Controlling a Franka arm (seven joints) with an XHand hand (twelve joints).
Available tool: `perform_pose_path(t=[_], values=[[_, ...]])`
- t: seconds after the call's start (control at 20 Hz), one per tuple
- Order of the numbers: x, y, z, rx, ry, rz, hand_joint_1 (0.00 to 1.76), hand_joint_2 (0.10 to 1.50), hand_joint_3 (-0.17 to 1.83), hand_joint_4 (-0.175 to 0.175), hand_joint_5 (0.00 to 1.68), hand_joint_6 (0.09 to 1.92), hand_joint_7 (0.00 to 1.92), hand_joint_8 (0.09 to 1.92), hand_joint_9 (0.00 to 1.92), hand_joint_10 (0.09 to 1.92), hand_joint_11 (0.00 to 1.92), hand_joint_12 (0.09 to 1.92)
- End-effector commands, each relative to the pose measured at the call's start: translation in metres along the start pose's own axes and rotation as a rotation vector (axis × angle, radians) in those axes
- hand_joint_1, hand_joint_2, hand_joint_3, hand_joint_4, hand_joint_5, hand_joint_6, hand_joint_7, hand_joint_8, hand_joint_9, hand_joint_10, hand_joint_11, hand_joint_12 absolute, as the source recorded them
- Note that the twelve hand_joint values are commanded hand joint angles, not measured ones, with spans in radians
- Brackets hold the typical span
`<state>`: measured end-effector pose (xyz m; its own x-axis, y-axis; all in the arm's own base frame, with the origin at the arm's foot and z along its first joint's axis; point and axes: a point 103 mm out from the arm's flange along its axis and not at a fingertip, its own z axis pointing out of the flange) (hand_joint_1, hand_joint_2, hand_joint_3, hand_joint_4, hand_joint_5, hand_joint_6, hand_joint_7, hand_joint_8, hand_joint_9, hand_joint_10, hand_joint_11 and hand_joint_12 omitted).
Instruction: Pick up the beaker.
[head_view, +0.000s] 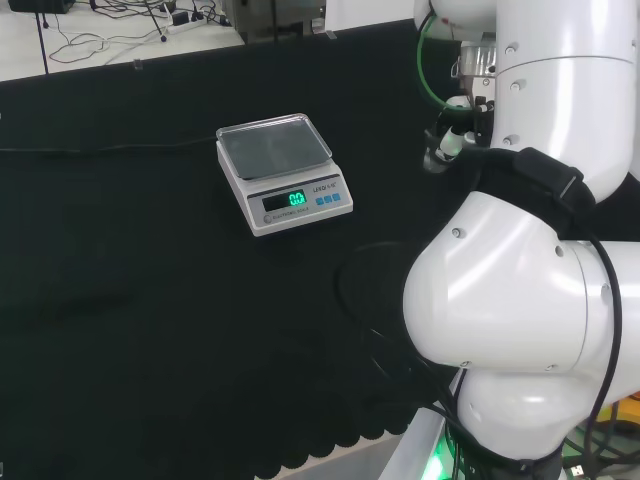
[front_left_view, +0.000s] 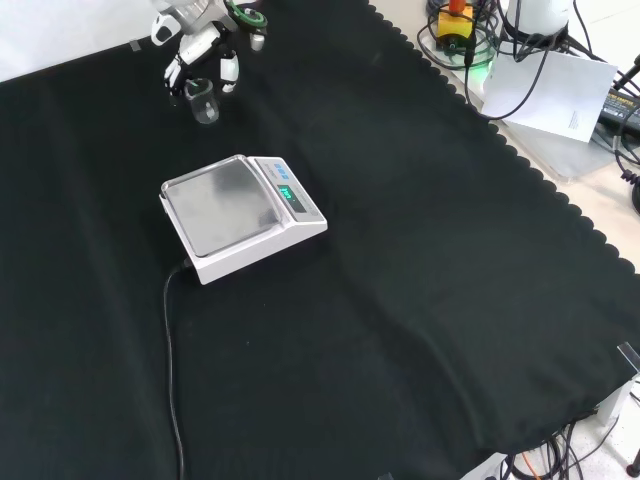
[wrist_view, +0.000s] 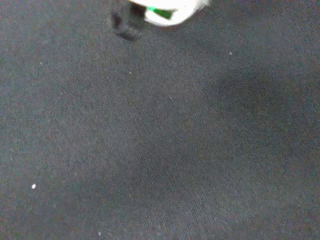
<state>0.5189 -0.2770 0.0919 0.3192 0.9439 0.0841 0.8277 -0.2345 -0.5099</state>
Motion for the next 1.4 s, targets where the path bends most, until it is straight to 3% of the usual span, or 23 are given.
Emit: perform_pose_path(t=[0.05,0.2,0.35,0.5,0.65,0.9,0.95,1.0,1.3,1.35,1.4], values=[[0.021,-0.001,-0.008,-0.146,-0.021,-0.048,1.23,0.77,0.73,-0.175,0.61,0.85,0.34,0.85,0.79,0.71,0.95,0.96],[0.028,-0.001,-0.012,-0.181,0.0,-0.053,1.14,1.07,0.25,-0.175,0.78,1.18,0.59,0.96,0.95,0.77,1.05,0.84],[0.03,-0.003,-0.017,-0.176,0.0,-0.072,1.13,1.15,0.07,-0.175,0.84,1.21,0.74,1.0,1.02,0.8,1.11,0.8],[0.03,-0.003,-0.024,-0.164,-0.012,-0.05,1.14,1.16,0.04,-0.175,0.86,1.18,0.82,1.0,1.06,0.81,1.14,0.79],[0.029,-0.003,-0.029,-0.151,-0.01,-0.057,1.14,1.15,0.03,-0.175,0.88,1.16,0.86,0.99,1.08,0.8,1.15,0.78],[0.038,-0.013,-0.055,-0.058,-0.075,-0.038,1.14,1.15,0.02,-0.175,0.89,1.15,0.88,0.97,1.1,0.79,1.17,0.77],[0.035,-0.018,-0.065,-0.054,-0.082,0.057,1.14,1.15,0.02,-0.175,0.89,1.15,0.88,0.97,1.1,0.79,1.17,0.77],[0.039,-0.021,-0.074,-0.053,-0.093,0.072,1.14,1.15,0.02,-0.175,0.89,1.15,0.89,0.97,1.1,0.79,1.17,0.77],[0.043,-0.048,-0.112,-0.042,-0.103,0.005,1.14,1.15,0.02,-0.175,0.9,1.14,0.89,0.97,1.11,0.79,1.18,0.77],[0.041,-0.053,-0.117,-0.043,-0.113,0.075,1.14,1.15,0.02,-0.175,0.9,1.14,0.89,0.97,1.11,0.79,1.18,0.77],[0.042,-0.057,-0.12,-0.046,-0.119,0.077,1.14,1.15,0.02,-0.175,0.9,1.14,0.89,0.97,1.11,0.78,1.18,0.77]])
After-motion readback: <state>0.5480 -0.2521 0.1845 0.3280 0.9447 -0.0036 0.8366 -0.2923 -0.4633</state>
